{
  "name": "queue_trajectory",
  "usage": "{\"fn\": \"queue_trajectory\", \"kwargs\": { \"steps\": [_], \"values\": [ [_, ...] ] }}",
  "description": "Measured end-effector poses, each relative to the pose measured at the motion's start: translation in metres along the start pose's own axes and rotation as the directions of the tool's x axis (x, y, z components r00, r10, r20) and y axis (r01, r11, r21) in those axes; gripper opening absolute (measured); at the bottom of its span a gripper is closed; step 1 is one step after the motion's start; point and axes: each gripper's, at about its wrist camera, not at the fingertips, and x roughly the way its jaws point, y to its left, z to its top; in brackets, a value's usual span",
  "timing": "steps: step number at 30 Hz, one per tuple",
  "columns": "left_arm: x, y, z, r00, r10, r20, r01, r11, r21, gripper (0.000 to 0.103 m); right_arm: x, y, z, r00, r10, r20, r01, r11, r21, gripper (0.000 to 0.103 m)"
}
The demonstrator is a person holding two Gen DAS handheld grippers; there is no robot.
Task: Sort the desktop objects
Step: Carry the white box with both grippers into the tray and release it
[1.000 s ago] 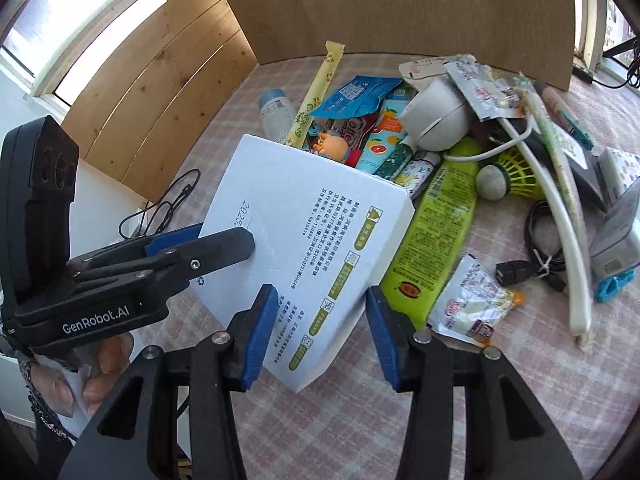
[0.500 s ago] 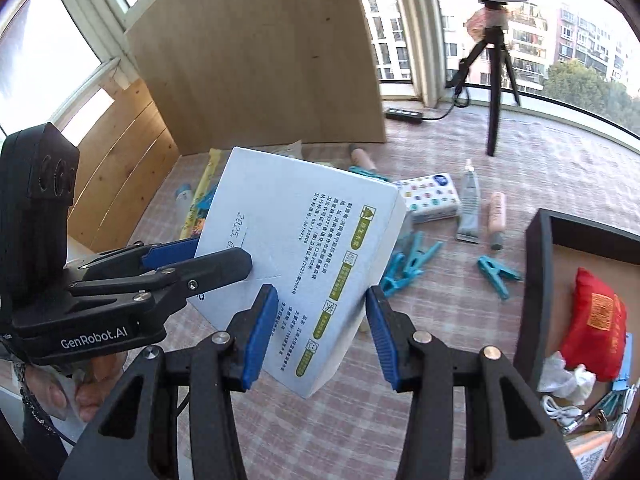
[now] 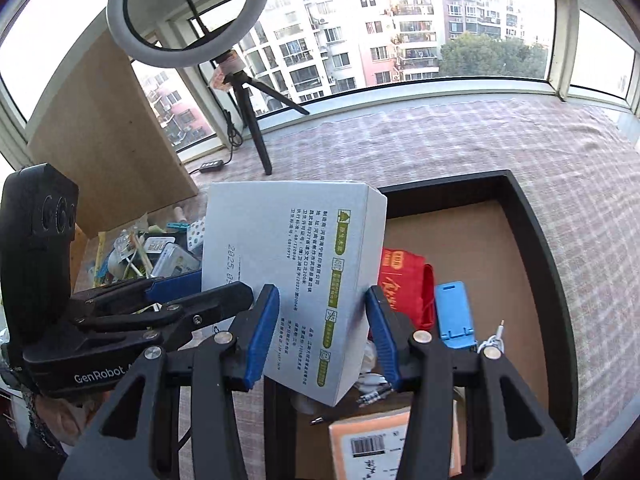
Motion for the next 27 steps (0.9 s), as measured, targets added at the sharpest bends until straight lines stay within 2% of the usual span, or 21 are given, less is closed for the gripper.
{"fn": "queue_trajectory", "kwargs": {
  "steps": [8, 13, 20, 27],
  "values": [
    [0.030, -0.057, 0.007, 0.997, -0.036, -0.063, 0.041, 0.996, 0.078, 0.048, -0.019, -0.060, -0.004, 0.998, -0.065, 0.012, 0.063, 0.993, 0.099, 0.045],
    [0.019, -0.074, 0.006, 1.000, -0.006, -0.015, 0.008, 0.991, 0.134, 0.048, -0.031, -0.073, -0.003, 0.992, -0.100, 0.075, 0.088, 0.984, 0.157, 0.045],
    [-0.004, -0.043, 0.003, 0.999, 0.044, 0.022, -0.046, 0.994, 0.096, 0.048, -0.020, -0.038, -0.002, 0.996, -0.052, 0.066, 0.049, 0.997, 0.056, 0.045],
    [-0.027, 0.014, -0.017, 0.991, 0.126, 0.034, -0.126, 0.992, 0.014, 0.048, 0.003, 0.017, -0.007, 0.999, 0.028, 0.017, -0.026, 0.997, -0.075, 0.045]
  ]
}}
